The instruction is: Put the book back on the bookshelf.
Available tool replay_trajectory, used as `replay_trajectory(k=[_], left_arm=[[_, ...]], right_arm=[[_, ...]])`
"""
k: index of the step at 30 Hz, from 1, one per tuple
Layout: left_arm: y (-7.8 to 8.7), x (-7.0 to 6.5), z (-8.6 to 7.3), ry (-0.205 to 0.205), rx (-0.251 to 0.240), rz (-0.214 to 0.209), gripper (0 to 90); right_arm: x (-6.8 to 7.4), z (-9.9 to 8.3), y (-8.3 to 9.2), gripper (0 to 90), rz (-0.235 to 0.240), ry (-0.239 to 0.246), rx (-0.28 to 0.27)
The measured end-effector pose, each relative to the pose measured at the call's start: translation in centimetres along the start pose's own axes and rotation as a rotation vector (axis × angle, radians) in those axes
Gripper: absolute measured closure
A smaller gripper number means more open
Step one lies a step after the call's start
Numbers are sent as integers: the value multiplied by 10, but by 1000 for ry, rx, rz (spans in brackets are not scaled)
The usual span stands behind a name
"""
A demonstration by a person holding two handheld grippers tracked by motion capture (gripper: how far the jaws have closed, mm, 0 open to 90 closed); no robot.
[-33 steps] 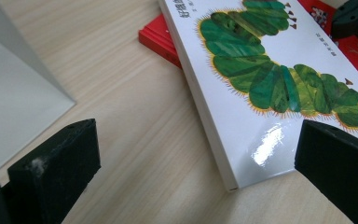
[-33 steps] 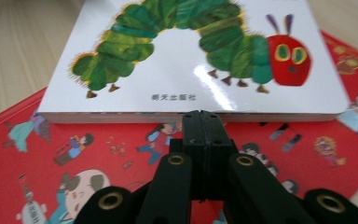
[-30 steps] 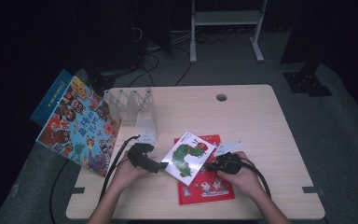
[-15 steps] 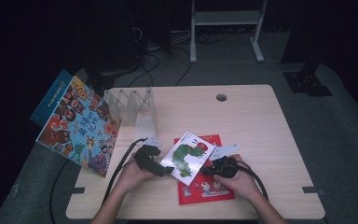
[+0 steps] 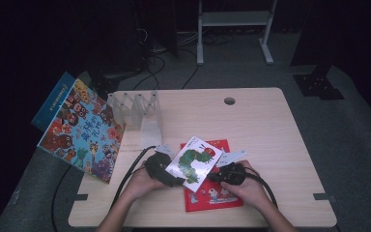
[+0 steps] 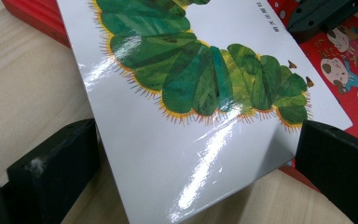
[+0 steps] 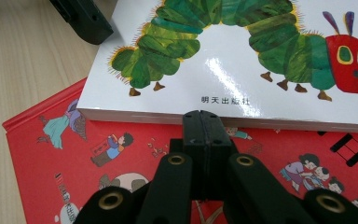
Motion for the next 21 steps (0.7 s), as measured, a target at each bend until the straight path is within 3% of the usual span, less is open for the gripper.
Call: replay_trajectory(k=[2, 4, 12, 15, 19, 21], left_arm=[[0, 0, 1, 10, -5, -1, 0], [1, 0, 3, 49, 14, 0, 0], [3, 0, 7, 90, 5, -17, 0], [6, -2, 10, 83, -6, -17, 0], [17, -4, 18, 78, -76, -13, 45], [17, -5, 20, 70, -74, -7, 45]], right_arm=[[0, 0, 0, 893, -2, 0, 1], [1, 0, 0, 894, -18, 3, -1], [3, 0, -1, 894, -39, 0, -5], [3, 0, 0, 894, -38, -5, -5], [3, 0, 0, 894, -39, -10, -7], [3, 0, 0, 894, -39, -12, -7]])
Point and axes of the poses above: each handheld gripper's, and its own axes: y roughly backward along the jaws, z roughly out of its top, x roughly to its left, the point moved 6 cm from there along -y, roughly forward along the jaws, and after that the axes turned 1 degree about -z, right-handed, at the moved point
